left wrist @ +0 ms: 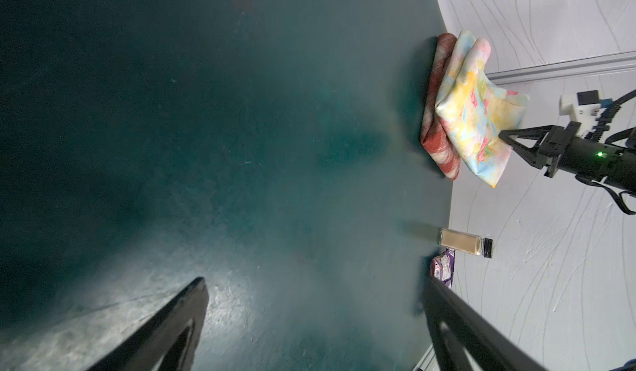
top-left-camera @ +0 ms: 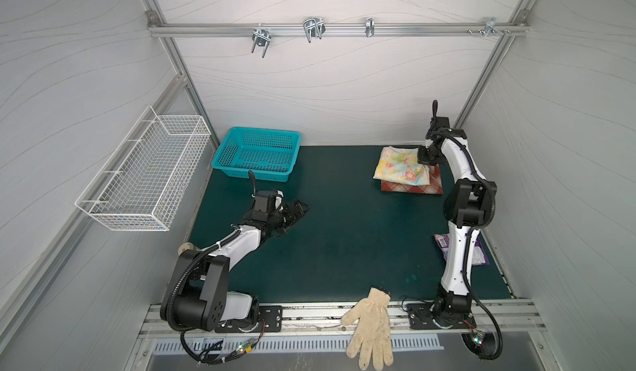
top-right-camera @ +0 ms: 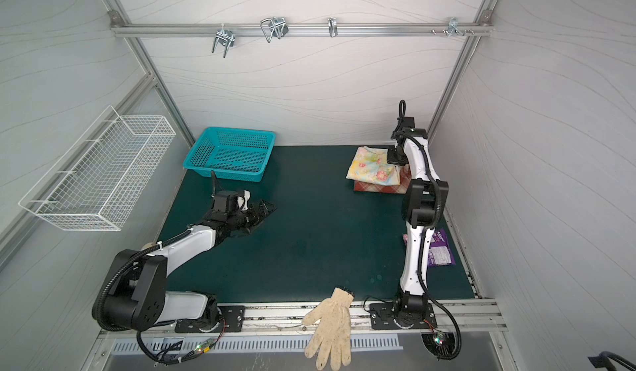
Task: Fold and stack the skirts
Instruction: 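Open the right gripper to release the floral skirt on the stack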
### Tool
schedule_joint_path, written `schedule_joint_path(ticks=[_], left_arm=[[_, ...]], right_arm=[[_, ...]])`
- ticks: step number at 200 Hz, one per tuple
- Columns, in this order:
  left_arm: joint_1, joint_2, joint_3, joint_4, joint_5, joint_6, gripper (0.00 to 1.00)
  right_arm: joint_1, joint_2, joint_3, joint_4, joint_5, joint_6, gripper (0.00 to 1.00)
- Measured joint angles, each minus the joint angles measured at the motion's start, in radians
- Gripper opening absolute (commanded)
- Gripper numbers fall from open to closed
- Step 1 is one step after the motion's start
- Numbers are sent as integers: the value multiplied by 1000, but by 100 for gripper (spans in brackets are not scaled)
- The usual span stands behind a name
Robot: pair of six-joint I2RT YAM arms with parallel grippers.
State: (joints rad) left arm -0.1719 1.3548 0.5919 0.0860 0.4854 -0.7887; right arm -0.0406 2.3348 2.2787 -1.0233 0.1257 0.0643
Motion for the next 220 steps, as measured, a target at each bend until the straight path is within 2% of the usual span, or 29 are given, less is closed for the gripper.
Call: schedule_joint_path(ticks=[13,32,44,58,72,74,77,78,81,114,148,182,220], left_arm=[[0,0,1,-2,-1,1,97],[0,0,2,-13,-6,3,97],[0,-1,2,-19,-8,3,97],[0,-5,3,-29,-11,3,97],[0,-16,4,-43,-19,3,98],[0,-18,5,-46,-21,3,97],[0,-21,7,-52,-23,4,99],[0,-23,8,-54,-24,4,99],[0,-26,10,-60,-26,4,99],[0,-82,52,-121,-59,10,99],[0,-180,109,-246,-154,56,99],[0,-192,233,-411,-302,140,99],[0,-138,248,-451,-410,201,99]], right_arm=[[-9,10,-21,5,-1,6,0],[-20,11,-67,17,-1,17,9],[-25,11,-89,24,0,22,25],[-29,11,-105,25,1,32,51],[-32,4,-124,38,-2,55,65],[-32,2,-129,40,-3,53,70],[-33,-3,-136,43,-5,54,91],[-33,-5,-140,45,-8,61,95],[-33,-10,-148,47,-9,58,99],[-27,-100,-199,55,-71,103,99],[15,-292,-276,105,-122,136,99],[134,-553,-496,244,-143,175,99],[289,-760,-809,421,-75,196,99]])
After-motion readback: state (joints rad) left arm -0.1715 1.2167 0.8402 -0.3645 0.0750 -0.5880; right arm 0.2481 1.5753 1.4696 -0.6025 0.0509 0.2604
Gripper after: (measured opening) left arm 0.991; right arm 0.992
